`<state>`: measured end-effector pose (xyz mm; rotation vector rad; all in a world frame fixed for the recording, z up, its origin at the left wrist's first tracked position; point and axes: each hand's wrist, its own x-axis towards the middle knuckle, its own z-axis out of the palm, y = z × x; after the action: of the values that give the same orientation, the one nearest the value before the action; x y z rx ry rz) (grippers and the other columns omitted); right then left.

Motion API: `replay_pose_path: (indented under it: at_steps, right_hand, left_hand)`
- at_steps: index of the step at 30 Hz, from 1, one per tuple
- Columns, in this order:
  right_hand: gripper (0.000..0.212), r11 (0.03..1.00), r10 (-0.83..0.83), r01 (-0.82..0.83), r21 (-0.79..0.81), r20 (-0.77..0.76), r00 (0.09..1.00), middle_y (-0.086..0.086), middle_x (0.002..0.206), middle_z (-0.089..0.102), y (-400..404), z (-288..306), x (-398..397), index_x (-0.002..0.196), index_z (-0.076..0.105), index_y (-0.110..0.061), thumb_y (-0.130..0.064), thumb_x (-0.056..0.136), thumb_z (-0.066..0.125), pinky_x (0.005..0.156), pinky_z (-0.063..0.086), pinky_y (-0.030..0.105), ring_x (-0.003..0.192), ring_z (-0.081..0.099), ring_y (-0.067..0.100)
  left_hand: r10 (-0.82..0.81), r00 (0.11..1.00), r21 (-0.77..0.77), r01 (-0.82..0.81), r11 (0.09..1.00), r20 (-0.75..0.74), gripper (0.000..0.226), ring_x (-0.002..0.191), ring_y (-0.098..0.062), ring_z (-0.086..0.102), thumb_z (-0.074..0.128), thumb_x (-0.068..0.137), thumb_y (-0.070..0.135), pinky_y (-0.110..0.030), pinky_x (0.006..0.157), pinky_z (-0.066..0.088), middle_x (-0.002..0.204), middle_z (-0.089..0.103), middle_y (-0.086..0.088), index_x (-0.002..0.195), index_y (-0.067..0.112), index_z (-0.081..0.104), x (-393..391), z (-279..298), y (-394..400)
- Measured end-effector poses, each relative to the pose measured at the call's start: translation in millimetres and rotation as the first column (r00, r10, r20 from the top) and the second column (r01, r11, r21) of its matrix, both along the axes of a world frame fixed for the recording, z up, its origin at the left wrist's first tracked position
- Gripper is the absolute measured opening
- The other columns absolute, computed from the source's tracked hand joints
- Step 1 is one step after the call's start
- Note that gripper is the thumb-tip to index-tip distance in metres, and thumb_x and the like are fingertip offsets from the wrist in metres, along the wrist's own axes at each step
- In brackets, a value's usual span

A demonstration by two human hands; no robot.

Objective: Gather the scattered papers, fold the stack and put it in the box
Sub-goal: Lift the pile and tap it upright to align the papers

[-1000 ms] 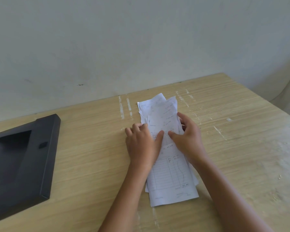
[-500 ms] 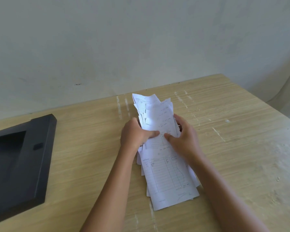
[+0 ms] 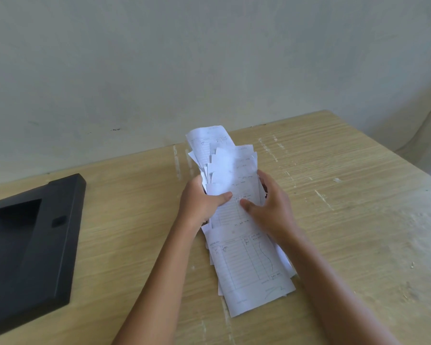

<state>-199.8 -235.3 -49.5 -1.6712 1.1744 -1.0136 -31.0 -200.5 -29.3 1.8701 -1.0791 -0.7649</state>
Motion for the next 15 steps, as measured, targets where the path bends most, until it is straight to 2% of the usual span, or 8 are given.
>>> replay_pose_path:
  at_steps: [2,5,6,9,12,15]
  right_hand:
    - [0.063,1.000,0.015,-0.015,-0.004,-0.008,1.000,-0.017,0.113,0.065,-1.4,-0.6,-1.5,0.132,0.053,-0.028,-0.010,0.078,0.081,0.084,0.049,0.019,0.105,0.063,0.008]
    - [0.064,1.000,0.027,-0.027,-0.006,-0.046,0.999,-0.010,0.116,0.069,-4.3,-1.9,-1.8,0.134,0.051,-0.026,-0.015,0.078,0.081,0.088,0.053,0.031,0.106,0.065,0.013]
    - [0.064,0.999,0.032,-0.032,-0.008,-0.060,0.998,-0.009,0.116,0.069,-5.3,-2.6,-1.8,0.135,0.050,-0.025,-0.016,0.079,0.080,0.088,0.052,0.031,0.106,0.065,0.014]
    - [0.053,0.999,0.032,-0.033,-0.014,-0.063,0.998,-0.012,0.106,0.068,-7.3,-3.0,-1.4,0.134,0.051,-0.022,-0.017,0.086,0.074,0.075,0.048,0.018,0.100,0.065,0.013]
    - [0.056,1.000,0.020,-0.020,-0.007,-0.028,0.999,-0.008,0.108,0.070,-7.3,-1.0,-1.0,0.140,0.048,-0.022,-0.016,0.089,0.072,0.079,0.047,0.025,0.098,0.065,0.013]
    - [0.057,1.000,-0.014,0.014,-0.008,-0.024,1.000,-0.016,0.100,0.065,-5.9,0.4,0.4,0.140,0.048,-0.023,-0.016,0.089,0.072,0.081,0.044,0.027,0.098,0.062,0.011]
  left_hand:
    - [0.006,1.000,-0.047,-0.005,0.999,0.022,0.040,0.097,-0.016,0.076,0.089,0.077,0.025,-0.048,0.089,0.062,0.105,0.078,0.009,0.112,0.025,0.069,-3.4,-1.2,4.1]
    - [0.026,0.997,-0.073,-0.021,0.997,0.075,0.030,0.097,-0.017,0.073,0.085,0.083,0.026,-0.044,0.089,0.060,0.102,0.075,0.009,0.107,0.025,0.066,-8.5,-3.4,8.7]
    - [0.022,0.996,-0.077,-0.016,0.997,0.088,0.031,0.099,-0.017,0.072,0.083,0.086,0.026,-0.041,0.090,0.060,0.104,0.073,0.010,0.111,0.026,0.065,-10.7,-3.1,10.2]
    - [-0.019,0.995,-0.079,0.027,0.997,0.099,0.042,0.104,-0.014,0.070,0.075,0.093,0.027,-0.038,0.094,0.058,0.112,0.072,0.010,0.132,0.027,0.062,-14.5,-1.2,12.4]
    - [-0.063,0.994,-0.085,0.071,0.994,0.090,0.044,0.114,-0.012,0.065,0.068,0.098,0.031,-0.032,0.097,0.054,0.123,0.069,0.013,0.141,0.031,0.056,-12.8,2.5,12.3]
    - [-0.110,0.993,-0.083,0.112,0.990,0.036,0.043,0.122,-0.011,0.063,0.066,0.100,0.031,-0.036,0.105,0.052,0.129,0.066,0.015,0.141,0.032,0.055,-10.0,6.1,11.2]
